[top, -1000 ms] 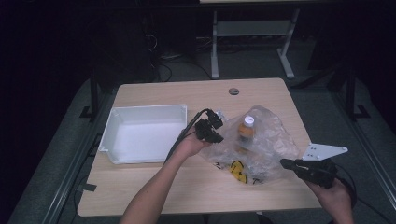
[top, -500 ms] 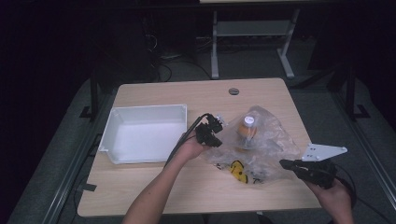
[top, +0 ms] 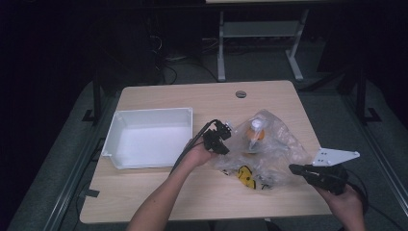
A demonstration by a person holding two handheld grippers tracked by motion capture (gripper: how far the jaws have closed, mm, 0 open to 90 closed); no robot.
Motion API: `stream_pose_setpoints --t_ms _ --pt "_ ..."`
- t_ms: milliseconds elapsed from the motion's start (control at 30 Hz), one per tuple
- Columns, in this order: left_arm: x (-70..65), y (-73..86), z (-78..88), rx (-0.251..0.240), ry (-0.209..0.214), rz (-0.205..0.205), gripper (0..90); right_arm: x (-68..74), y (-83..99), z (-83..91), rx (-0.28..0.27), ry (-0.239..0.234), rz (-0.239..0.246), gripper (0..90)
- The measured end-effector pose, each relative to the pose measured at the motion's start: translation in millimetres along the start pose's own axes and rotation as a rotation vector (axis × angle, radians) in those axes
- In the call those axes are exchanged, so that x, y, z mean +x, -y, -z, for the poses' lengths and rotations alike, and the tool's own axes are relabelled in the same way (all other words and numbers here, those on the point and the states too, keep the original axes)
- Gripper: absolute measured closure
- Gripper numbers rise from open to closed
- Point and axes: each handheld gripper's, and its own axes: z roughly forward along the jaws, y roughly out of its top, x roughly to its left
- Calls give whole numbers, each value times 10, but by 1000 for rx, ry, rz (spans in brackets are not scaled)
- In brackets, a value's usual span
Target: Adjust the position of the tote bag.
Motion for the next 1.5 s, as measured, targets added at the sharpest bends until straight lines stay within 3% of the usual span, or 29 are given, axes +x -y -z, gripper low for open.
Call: stream_pose_setpoints --t_ms 67,167,333,500,800,1167,1300,1500 --pt "-6 1 66 -28 2 12 744 2 3 5 0 1 1 872" --pt "-27 -3 193 -54 2 -14 599 -1 6 5 0 6 3 867" --pt "-80 0 424 -96 13 -41 494 0 5 12 -6 8 -1 860" --pt "-109 -11 635 -119 6 -76 462 -1 10 27 -9 15 -5 854" --pt "-214 -146 801 -172 6 -100 441 -40 52 69 -24 20 -25 814" --pt "-388 -411 829 -223 32 -150 399 -106 112 116 -47 27 -71 692" --pt "-443 -493 807 -223 32 -177 383 -127 126 133 -57 31 -86 640" --pt "-476 -579 779 -221 25 -180 381 -148 131 136 -71 39 -103 544"
